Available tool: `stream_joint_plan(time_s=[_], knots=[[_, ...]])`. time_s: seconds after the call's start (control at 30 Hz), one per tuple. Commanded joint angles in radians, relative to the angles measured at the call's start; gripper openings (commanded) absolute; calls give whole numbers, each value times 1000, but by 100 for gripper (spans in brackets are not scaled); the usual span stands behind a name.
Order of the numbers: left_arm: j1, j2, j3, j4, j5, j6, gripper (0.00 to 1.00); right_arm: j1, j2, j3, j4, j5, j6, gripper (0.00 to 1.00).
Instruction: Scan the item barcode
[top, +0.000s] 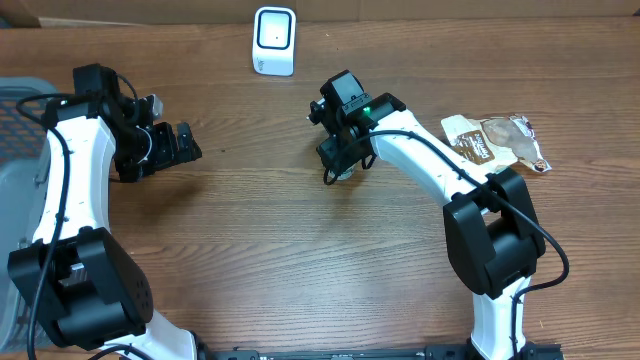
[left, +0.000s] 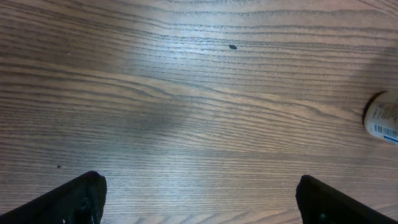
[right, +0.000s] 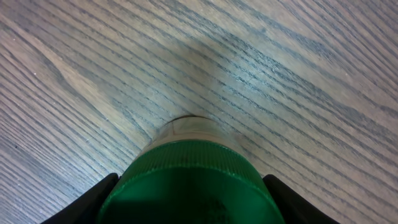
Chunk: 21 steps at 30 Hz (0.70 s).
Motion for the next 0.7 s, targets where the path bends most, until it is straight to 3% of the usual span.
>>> stream_joint_plan(time_s=[0.0, 0.37, 0.67], knots=[[-7, -15, 23, 1, -1, 8, 100, -2, -3, 38, -14, -10, 40, 51], [-7, -15, 23, 1, -1, 8, 100, -7, -16, 177, -124, -198, 74, 50], [-7, -15, 23, 2, -1, 8, 100, -69, -43, 387, -264, -898, 74, 50]])
